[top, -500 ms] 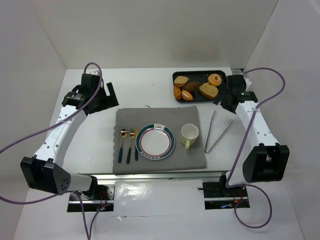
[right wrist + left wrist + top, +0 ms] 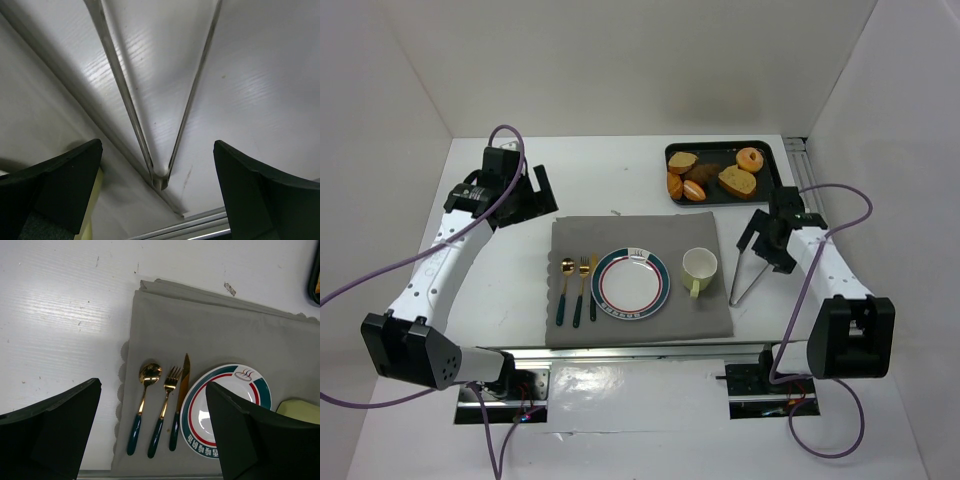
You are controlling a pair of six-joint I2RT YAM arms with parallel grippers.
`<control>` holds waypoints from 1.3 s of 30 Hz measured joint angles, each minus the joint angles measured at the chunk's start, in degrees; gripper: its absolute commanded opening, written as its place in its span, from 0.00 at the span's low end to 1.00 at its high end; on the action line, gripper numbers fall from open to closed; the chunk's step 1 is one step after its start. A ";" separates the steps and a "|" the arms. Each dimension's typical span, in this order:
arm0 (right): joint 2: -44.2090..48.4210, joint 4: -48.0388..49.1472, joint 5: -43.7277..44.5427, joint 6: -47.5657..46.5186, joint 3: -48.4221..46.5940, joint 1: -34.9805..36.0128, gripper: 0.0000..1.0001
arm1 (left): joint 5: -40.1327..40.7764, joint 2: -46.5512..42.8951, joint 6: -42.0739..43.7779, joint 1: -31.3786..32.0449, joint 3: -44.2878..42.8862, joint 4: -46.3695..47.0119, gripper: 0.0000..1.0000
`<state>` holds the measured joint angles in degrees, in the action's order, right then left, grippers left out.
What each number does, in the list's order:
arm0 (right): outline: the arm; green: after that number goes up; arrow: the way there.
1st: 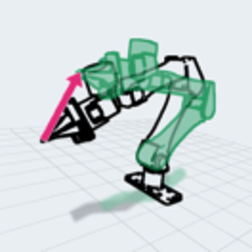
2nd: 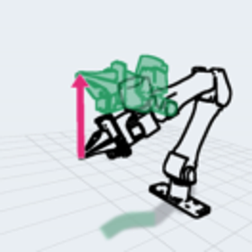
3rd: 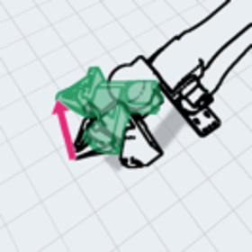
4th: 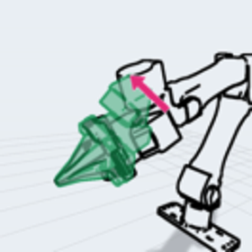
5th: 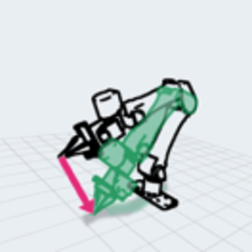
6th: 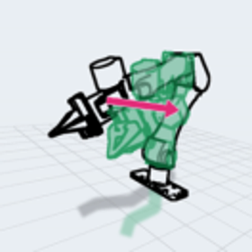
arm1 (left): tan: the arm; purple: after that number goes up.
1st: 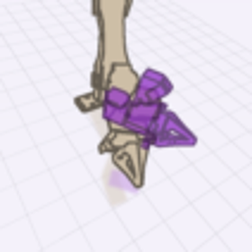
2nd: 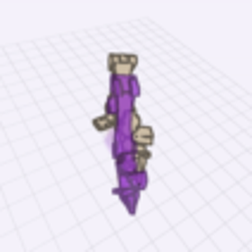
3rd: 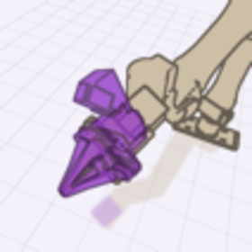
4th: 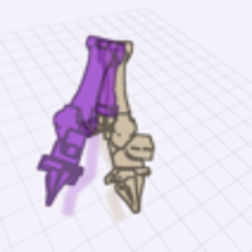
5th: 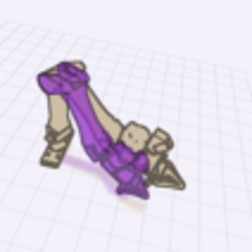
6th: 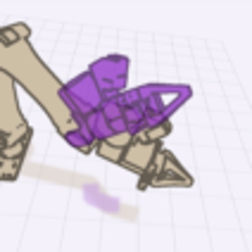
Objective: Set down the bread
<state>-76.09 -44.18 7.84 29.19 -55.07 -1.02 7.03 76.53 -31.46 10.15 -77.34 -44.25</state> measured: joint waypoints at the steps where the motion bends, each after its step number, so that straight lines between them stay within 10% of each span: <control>1: 0.28 0.52 -1.07 0.00 0.90 0.00 0.99 | -0.02 0.11 0.00 0.00 0.00 0.02 0.99; 19: -9.11 12.37 -4.85 2.10 7.98 1.09 0.94 | -1.51 4.83 -0.02 0.00 -0.02 0.17 0.99; 30: -12.26 17.84 -0.48 2.91 8.39 1.88 0.48 | -2.71 7.50 0.02 0.00 -1.70 0.11 0.99; 39: -6.27 12.20 2.10 1.79 6.54 2.51 0.35 | -4.00 8.85 -0.22 0.00 -4.13 -0.28 0.99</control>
<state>-82.37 -31.99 9.93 30.98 -48.53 1.50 3.03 85.38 -31.68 10.15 -81.47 -44.53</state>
